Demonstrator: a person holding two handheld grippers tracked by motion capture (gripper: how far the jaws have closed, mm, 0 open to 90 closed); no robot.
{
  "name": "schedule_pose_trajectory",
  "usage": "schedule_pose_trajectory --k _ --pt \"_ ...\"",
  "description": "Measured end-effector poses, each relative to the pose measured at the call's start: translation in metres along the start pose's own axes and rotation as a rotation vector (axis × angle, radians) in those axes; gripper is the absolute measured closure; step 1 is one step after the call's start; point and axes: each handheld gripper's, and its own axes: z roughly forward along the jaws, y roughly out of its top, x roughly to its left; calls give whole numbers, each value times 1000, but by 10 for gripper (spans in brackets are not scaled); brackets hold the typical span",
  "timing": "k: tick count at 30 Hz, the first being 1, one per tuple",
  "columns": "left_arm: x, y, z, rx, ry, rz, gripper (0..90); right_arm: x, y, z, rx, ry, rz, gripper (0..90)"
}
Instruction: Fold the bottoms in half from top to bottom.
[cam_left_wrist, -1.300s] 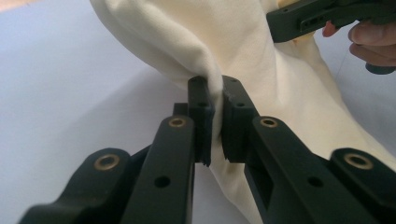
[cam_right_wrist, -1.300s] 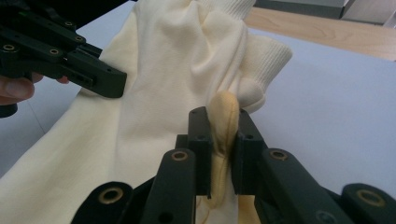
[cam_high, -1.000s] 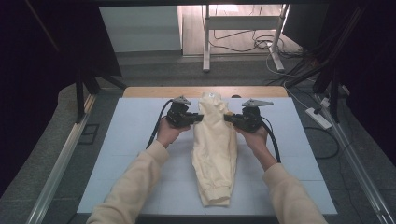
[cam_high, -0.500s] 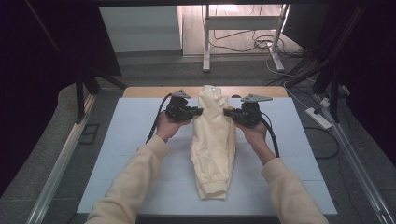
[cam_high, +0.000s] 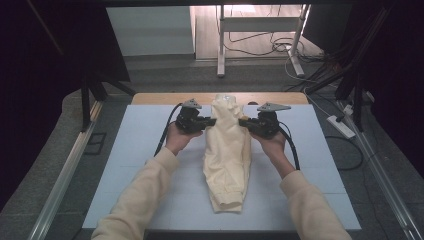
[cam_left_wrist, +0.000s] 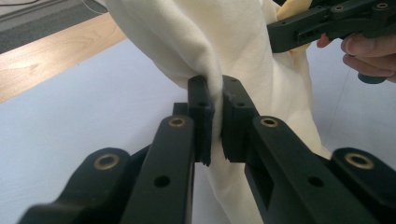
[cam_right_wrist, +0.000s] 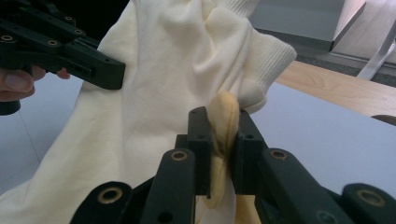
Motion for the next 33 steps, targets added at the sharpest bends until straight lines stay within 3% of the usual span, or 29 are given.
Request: schedule_pose_trajectory --k 12,33 --pt "-6 -5 -3 1 -10 39 829 3 -7 -4 -8 13 -14 801" --pt "-18 -19 -11 1 -31 64 828 16 -15 -13 -5 29 -38 801"
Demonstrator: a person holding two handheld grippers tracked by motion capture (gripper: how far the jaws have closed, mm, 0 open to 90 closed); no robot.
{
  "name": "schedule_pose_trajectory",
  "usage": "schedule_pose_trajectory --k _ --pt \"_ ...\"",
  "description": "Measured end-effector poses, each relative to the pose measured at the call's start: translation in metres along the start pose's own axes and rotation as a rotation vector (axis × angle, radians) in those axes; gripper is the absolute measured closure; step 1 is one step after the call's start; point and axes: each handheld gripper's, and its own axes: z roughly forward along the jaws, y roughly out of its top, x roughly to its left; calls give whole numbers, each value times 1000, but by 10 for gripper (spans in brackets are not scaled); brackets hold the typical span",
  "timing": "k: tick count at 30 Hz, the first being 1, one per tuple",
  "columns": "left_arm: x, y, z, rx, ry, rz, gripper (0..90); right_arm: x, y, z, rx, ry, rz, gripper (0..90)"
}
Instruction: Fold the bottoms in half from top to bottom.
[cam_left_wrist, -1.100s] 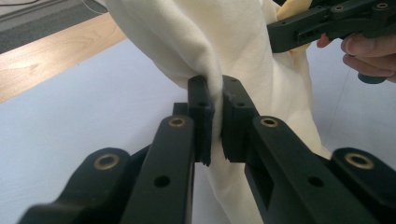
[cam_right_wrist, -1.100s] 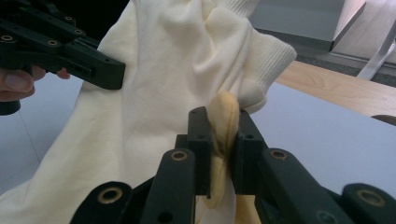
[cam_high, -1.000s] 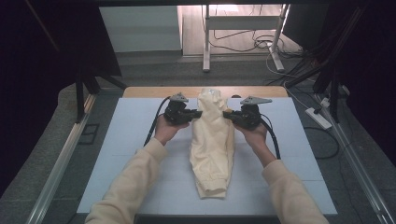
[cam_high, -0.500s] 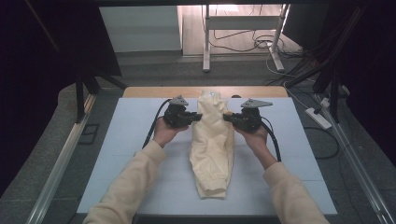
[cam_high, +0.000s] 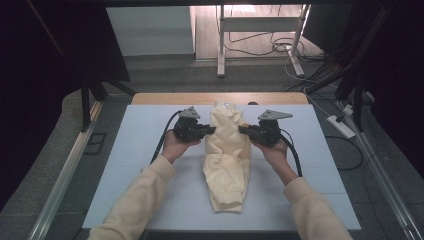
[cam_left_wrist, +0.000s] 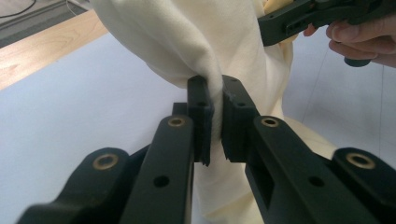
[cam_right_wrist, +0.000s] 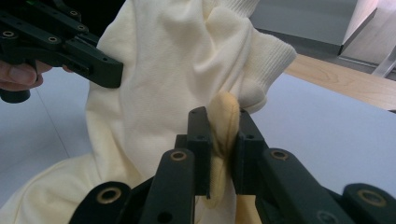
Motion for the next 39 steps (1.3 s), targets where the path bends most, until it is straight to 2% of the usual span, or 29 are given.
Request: schedule_pose_trajectory --k 9,21,32,39 --pt "-3 -7 0 4 -3 -10 828 4 -6 0 6 13 13 801" --pt "-15 -18 -5 -7 2 -37 827 12 -11 -5 4 33 15 801" --pt "-25 -24 -8 -9 8 -22 827 17 -17 -9 2 52 27 801" --pt "-29 -29 -9 -15 4 -32 826 20 -20 -11 4 57 28 801"
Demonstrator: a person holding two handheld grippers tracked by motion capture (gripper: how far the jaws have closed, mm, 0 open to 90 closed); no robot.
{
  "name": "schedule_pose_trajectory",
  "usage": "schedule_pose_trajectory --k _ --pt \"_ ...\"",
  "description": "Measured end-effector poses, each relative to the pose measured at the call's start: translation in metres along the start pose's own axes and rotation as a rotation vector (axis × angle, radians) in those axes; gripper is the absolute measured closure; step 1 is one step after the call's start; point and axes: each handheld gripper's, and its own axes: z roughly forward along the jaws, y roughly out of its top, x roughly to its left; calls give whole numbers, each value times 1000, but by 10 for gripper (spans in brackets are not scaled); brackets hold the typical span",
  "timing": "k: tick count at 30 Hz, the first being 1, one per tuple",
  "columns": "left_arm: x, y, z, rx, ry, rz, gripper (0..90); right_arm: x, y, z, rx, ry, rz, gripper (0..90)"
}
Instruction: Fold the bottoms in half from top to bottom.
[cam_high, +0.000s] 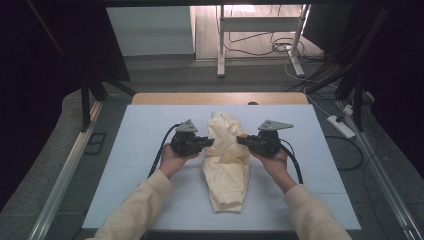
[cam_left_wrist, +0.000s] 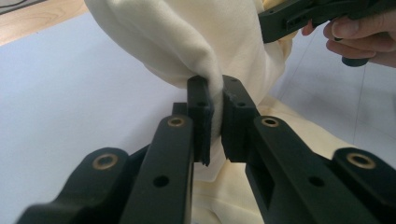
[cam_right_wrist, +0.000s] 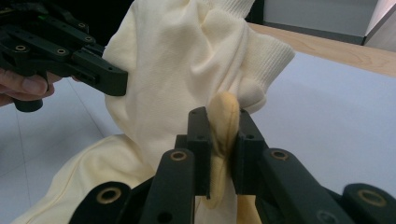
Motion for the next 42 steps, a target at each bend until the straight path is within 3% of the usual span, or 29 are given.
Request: schedule_pose_trajectory --k 30,42 --pt "-20 -12 -11 8 -28 37 824 18 -14 -14 1 31 -3 801" --pt "-36 -25 -21 19 -52 66 815 35 -22 -28 1 67 -22 800"
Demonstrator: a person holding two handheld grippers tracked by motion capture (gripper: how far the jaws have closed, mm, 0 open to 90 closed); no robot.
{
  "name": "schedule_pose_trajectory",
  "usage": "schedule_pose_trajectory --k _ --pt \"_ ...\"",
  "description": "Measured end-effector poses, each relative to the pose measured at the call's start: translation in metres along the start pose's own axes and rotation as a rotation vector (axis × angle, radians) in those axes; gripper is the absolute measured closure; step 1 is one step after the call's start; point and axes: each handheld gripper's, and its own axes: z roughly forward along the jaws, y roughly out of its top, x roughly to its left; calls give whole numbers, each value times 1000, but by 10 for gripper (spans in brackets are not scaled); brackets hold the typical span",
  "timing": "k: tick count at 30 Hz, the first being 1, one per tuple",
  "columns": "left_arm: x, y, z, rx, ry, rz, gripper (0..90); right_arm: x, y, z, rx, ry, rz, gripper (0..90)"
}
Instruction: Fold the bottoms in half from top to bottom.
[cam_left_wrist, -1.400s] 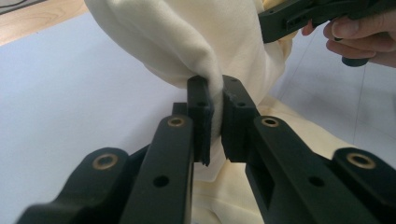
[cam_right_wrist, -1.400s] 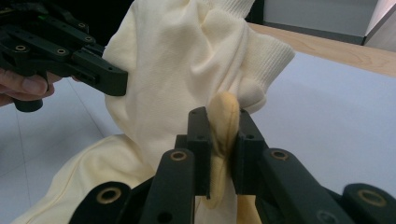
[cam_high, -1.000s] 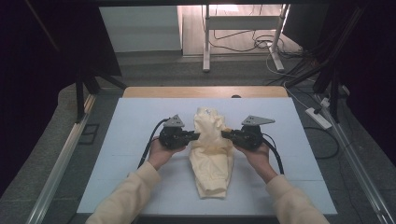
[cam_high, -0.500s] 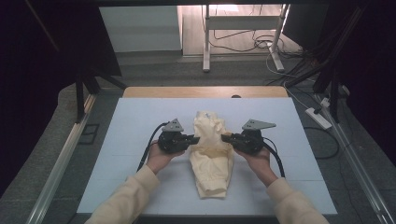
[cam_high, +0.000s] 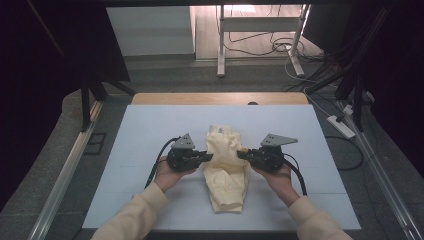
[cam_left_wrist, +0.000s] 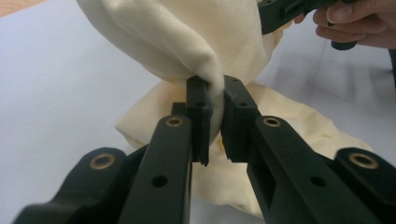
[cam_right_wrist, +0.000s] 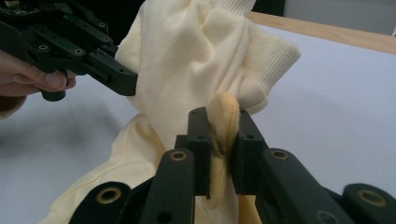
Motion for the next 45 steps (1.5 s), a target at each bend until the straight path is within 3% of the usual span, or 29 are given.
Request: schedule_pose_trajectory --k 12,23,26,31,34,45 --pt "-7 -12 3 34 -35 3 780 7 -17 -2 41 15 -6 786" --pt "-7 -13 4 34 -33 3 767 8 -21 -1 53 14 -9 762" --pt "-8 -14 5 34 -34 3 740 8 -21 -1 53 15 -12 732" --pt "-9 -14 4 24 -31 -7 645 10 -21 -3 36 10 -16 607" --pt "-9 -13 4 17 -27 -8 586 11 -20 -4 30 9 -22 588" --pt "-17 -17 2 46 -42 -5 567 16 -24 -10 53 45 -29 668"
